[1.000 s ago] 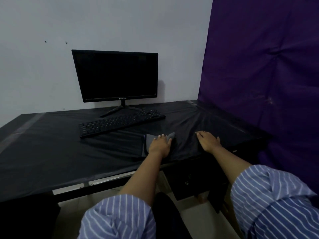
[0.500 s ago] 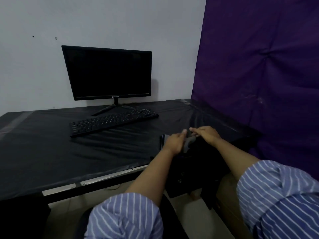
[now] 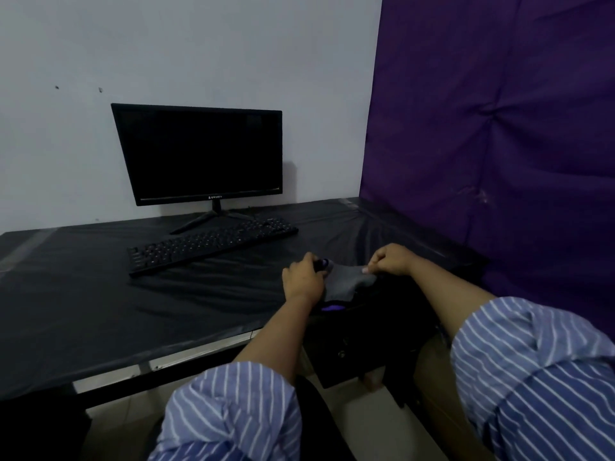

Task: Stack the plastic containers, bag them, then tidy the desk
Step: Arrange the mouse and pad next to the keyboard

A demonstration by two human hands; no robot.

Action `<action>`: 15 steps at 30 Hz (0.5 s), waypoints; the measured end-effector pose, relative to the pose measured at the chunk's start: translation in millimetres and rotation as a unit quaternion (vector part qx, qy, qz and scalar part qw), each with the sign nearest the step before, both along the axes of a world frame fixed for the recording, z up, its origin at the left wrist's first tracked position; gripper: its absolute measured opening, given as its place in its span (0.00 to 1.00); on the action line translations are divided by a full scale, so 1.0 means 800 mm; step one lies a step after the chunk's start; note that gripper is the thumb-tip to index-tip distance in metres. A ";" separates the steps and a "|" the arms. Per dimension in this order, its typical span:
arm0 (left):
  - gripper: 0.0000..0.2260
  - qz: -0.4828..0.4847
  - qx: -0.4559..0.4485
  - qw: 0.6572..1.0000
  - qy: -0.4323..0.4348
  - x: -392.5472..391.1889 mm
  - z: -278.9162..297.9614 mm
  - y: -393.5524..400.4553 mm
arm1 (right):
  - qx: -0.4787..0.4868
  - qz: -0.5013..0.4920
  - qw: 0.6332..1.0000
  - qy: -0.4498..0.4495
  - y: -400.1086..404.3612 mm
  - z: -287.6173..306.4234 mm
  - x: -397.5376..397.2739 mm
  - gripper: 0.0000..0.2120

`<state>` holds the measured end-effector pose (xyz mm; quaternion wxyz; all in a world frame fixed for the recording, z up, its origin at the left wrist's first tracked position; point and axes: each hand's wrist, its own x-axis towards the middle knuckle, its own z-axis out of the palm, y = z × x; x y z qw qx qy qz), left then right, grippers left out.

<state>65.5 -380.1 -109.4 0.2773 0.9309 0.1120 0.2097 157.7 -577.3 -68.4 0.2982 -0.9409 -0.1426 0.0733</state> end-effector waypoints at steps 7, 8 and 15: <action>0.09 -0.052 -0.302 0.948 -0.082 0.025 0.060 -0.011 | 0.123 -0.044 0.987 -0.089 -0.013 0.036 0.020 0.09; 0.10 -0.055 -0.321 0.941 -0.094 0.033 0.068 -0.011 | 0.141 -0.048 0.984 -0.099 -0.013 0.041 0.024 0.10; 0.10 -0.051 -0.436 0.889 -0.129 0.093 0.110 -0.009 | 0.268 -0.065 0.953 -0.128 -0.003 0.070 0.062 0.08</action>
